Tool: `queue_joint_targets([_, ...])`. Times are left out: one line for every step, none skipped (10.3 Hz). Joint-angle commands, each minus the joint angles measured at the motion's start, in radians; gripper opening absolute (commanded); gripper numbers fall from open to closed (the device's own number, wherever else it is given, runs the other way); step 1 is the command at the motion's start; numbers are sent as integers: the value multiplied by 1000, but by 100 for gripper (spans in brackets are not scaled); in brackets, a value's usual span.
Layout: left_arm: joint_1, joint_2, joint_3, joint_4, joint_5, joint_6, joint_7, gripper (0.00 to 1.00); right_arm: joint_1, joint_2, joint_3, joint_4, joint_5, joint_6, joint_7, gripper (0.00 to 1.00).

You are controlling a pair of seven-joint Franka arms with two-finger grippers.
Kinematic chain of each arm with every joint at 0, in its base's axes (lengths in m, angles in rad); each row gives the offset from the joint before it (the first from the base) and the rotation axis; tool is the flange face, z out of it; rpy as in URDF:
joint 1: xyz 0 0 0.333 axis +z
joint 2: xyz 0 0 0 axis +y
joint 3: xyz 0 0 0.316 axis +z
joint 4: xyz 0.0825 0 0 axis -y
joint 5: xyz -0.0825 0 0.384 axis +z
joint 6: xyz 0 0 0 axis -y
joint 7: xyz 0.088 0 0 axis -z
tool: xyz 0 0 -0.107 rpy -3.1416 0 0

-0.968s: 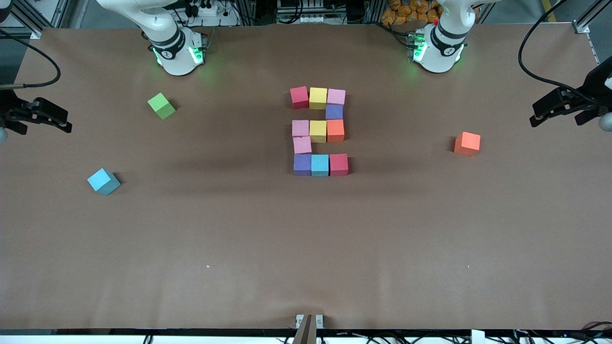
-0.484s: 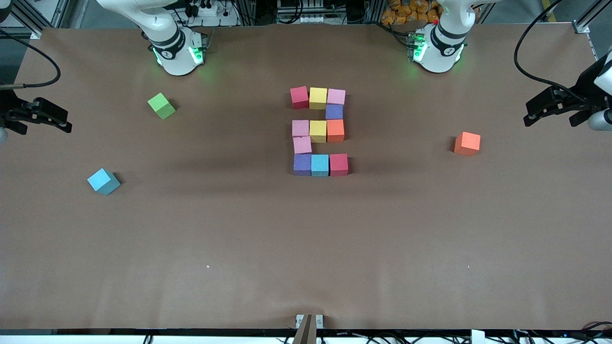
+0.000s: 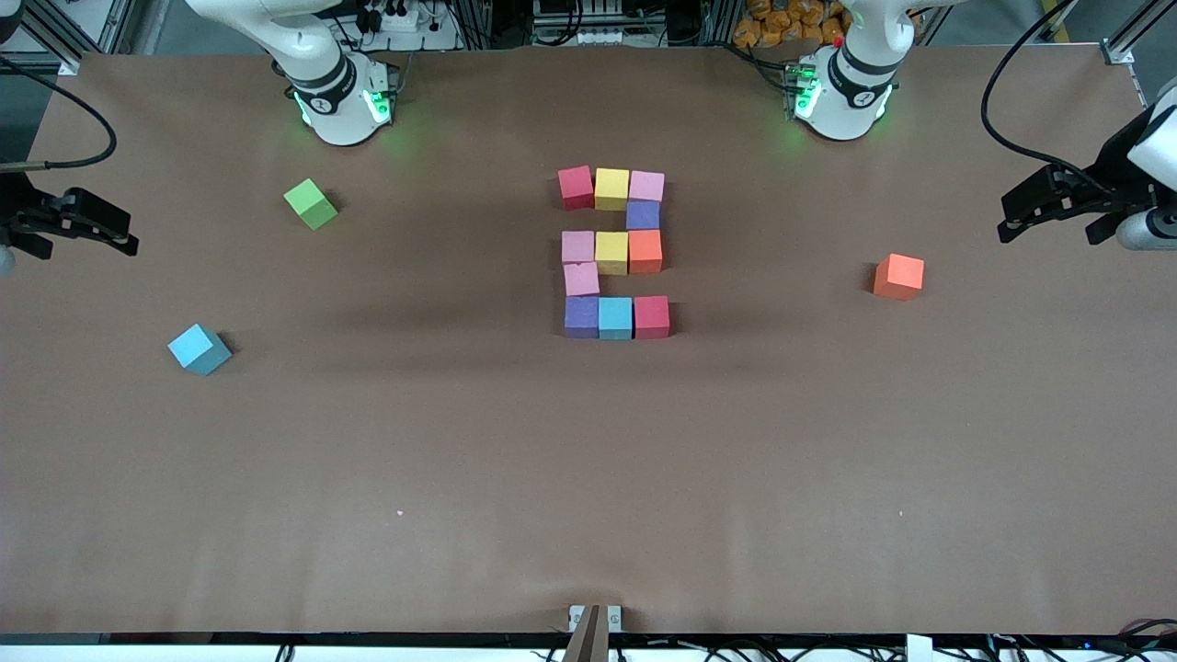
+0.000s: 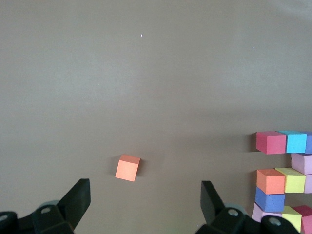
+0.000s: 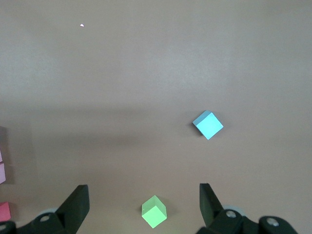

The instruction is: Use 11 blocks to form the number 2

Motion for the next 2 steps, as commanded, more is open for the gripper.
queue_joint_targets([5,-5,-5,-8,14,9,17,100,-12,-8,7,-5,2,-3,-12,100])
queue_joint_targets([7,-5,-4,-8,14,9,17,100,-12,-8,7,-5,1,-3,-12,100])
